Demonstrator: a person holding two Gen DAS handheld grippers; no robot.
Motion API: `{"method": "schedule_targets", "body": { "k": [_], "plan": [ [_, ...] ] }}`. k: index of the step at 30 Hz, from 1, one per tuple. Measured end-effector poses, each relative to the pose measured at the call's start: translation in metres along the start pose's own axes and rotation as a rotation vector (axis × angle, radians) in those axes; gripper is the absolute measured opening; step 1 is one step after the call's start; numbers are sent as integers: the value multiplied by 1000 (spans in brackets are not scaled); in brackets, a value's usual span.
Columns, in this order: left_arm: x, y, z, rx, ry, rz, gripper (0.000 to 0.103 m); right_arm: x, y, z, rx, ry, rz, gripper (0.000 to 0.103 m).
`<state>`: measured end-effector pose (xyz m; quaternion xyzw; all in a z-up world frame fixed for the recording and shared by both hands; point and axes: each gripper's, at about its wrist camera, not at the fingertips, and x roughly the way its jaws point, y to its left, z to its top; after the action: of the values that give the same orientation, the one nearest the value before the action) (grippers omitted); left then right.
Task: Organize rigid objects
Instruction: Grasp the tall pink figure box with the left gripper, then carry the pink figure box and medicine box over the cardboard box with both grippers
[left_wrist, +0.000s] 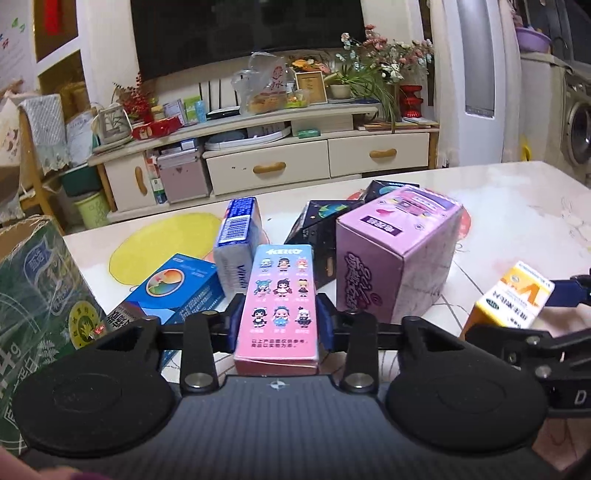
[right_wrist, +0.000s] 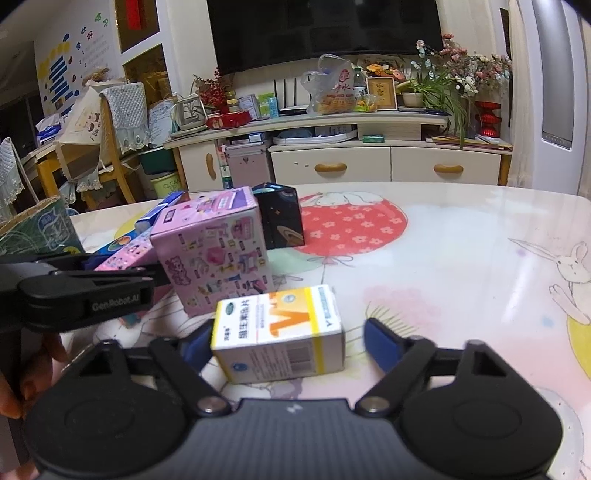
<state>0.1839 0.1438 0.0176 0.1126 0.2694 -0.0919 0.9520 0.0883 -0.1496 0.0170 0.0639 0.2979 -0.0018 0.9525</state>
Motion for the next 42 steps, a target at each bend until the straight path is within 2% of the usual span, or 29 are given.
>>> {"method": "schedule_targets", "body": {
  "k": [3, 11, 16, 30, 42],
  "plan": [
    [-2, 0, -3, 5, -1, 16, 45, 0, 1, 0, -7, -1, 10, 69],
    [-18, 5, -12, -61, 33, 61, 44, -1, 3, 0, -11, -8, 25, 68],
    [-31, -1, -16, -58, 61, 80, 44, -4, 2, -2, -12, -10, 23, 68],
    [-84, -16, -40, -65, 126, 29, 44, -30, 8, -22, -23, -13, -22, 68],
    [-115, -24, -51, -64, 125, -47, 44, -65, 25, -38, -1, -7, -36, 67]
  ]
}}
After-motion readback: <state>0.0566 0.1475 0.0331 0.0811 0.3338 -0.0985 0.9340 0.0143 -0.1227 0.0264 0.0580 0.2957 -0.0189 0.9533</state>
